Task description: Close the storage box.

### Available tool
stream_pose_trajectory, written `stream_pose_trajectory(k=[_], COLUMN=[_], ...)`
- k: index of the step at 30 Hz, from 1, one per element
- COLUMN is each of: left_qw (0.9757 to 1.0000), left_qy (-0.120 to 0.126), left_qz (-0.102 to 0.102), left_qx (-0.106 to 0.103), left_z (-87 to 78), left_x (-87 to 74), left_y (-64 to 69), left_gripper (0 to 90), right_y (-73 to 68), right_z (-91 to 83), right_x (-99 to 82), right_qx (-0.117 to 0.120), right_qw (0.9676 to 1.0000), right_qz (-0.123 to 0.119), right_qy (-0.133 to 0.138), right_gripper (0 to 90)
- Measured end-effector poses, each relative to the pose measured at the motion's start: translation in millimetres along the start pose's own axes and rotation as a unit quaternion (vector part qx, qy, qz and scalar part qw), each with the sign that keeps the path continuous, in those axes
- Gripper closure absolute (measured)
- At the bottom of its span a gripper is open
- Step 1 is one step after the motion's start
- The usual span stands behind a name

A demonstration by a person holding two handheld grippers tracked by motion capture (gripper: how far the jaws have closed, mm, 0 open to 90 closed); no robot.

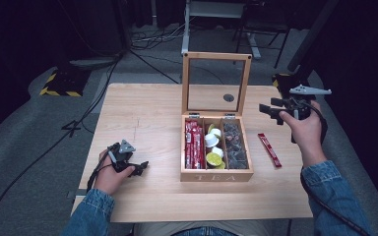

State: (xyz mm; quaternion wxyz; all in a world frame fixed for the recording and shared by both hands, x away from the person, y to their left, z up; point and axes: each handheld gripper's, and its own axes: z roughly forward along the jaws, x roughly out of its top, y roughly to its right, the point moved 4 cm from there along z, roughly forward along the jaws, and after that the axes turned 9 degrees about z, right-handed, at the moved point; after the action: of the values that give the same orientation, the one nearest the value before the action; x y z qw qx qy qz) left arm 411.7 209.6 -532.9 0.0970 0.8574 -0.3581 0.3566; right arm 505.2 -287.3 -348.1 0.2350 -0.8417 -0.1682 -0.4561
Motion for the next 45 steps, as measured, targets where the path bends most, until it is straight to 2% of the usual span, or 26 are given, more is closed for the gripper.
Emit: stream_pose_trajectory(k=[2, 10, 23, 27, 38, 45], left_qw=[1.0000, 1.0000, 1.0000, 1.0000, 1.0000, 1.0000], left_qy=[0.001, -0.002, -0.001, -0.001, 0.000, 0.000], left_qz=[-0.006, -0.004, -0.006, -0.006, -0.009, -0.005], left_qx=[0.003, 0.004, 0.003, 0.003, 0.002, 0.003], left_z=[-0.4, -1.4, -1.3, -1.3, -1.4, -1.4], left_x=[-0.5, -1.1, -1.2, -1.2, -1.4, -1.3], left_y=[0.8, 0.6, 0.9, 0.9, 1.2, 0.5], left_gripper=[12.9, 12.9, 13.0, 13.0, 13.1, 13.0], right_y=[0.0, 0.6, 5.5, 7.0, 15.6, 16.9], right_z=[4.3, 23.4, 55.2, 65.8, 94.6, 108.2], right_x=[5.5, 30.2, 65.5, 75.8, 94.3, 96.9], right_qx=[0.001, 0.009, 0.003, 0.004, -0.002, -0.001], right_qw=[1.0000, 0.9999, 0.9997, 0.9997, 0.9996, 0.9995], right_qz=[-0.003, -0.010, -0.020, -0.014, -0.017, -0.024], right_qy=[0.000, 0.003, 0.012, 0.022, 0.023, 0.020], right_gripper=[34.3, 34.8, 34.7, 34.7, 34.7, 35.2])
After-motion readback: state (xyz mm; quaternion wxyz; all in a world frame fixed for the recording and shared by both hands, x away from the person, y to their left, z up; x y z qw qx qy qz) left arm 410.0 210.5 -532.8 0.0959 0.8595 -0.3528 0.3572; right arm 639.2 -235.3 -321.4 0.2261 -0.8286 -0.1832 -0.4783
